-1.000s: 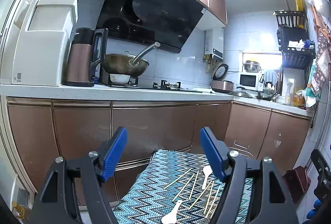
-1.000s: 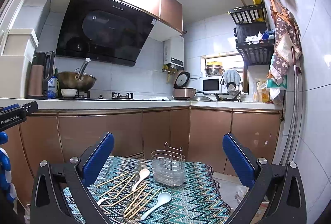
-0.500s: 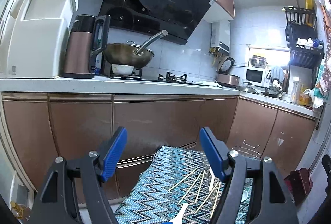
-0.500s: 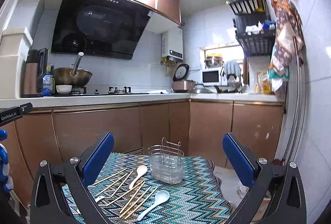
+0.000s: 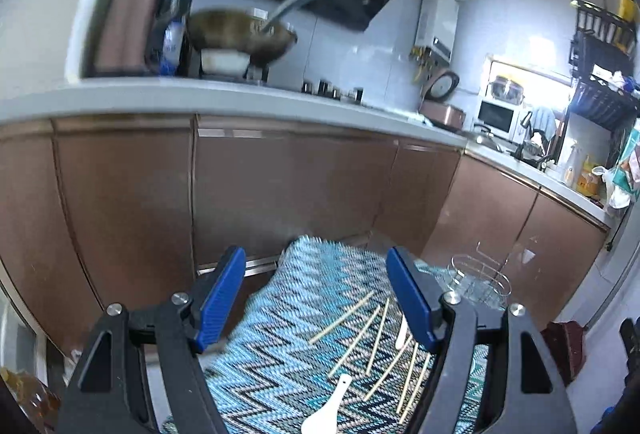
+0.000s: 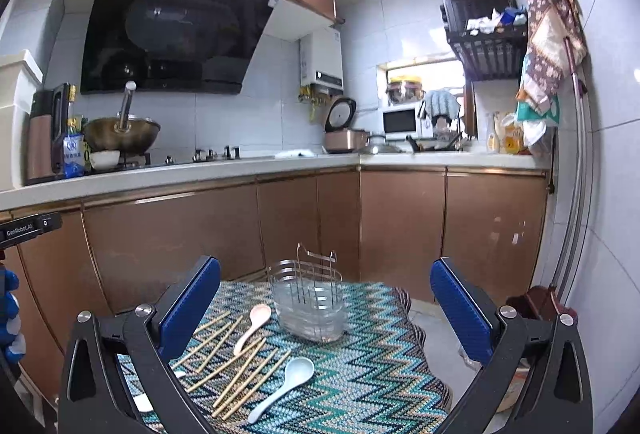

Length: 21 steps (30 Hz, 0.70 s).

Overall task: Organize utensils
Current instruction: 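Lower the right tool onto a white spoon and close on it while the left tool approaches the chopsticks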

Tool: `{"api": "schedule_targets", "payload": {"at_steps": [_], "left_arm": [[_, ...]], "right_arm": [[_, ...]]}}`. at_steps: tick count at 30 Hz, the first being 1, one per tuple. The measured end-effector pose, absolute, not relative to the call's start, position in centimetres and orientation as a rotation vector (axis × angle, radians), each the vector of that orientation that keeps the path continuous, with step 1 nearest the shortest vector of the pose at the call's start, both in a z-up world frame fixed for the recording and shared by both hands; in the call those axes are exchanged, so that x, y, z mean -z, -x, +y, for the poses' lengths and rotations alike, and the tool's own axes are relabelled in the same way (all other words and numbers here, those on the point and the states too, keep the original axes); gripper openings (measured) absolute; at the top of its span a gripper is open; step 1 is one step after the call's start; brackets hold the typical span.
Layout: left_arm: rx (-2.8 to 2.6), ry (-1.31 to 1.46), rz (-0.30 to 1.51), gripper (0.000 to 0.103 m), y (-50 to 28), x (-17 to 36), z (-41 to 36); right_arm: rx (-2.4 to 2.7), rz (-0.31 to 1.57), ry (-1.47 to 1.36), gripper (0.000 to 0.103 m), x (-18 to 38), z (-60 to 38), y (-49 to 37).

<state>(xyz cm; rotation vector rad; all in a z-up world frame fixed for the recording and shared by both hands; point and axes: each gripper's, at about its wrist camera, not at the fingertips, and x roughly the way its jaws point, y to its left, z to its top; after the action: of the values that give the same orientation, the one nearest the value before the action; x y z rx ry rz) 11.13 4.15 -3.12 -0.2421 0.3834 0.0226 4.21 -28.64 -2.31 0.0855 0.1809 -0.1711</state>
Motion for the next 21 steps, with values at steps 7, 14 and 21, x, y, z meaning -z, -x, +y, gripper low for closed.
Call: {"api": "schedule_targets", "payload": {"at_steps": [7, 14, 21], "left_arm": [[0.014, 0.224, 0.499, 0.071, -15.9, 6.3, 3.4], [0.099, 0.185, 0.602, 0.071, -19.9, 8.6, 0.8], [0.25, 0.197, 0.762, 0.07, -24.4, 11.9, -2.3]], "right_arm": [[0.139, 0.279, -0.125, 0.103, 4.5, -30.0, -7.3], [0.111, 0.397, -0.169, 0.103, 7.4, -31.4, -10.8], [0.065, 0.494, -0.237, 0.096, 10.1, -33.2, -14.3]]}}
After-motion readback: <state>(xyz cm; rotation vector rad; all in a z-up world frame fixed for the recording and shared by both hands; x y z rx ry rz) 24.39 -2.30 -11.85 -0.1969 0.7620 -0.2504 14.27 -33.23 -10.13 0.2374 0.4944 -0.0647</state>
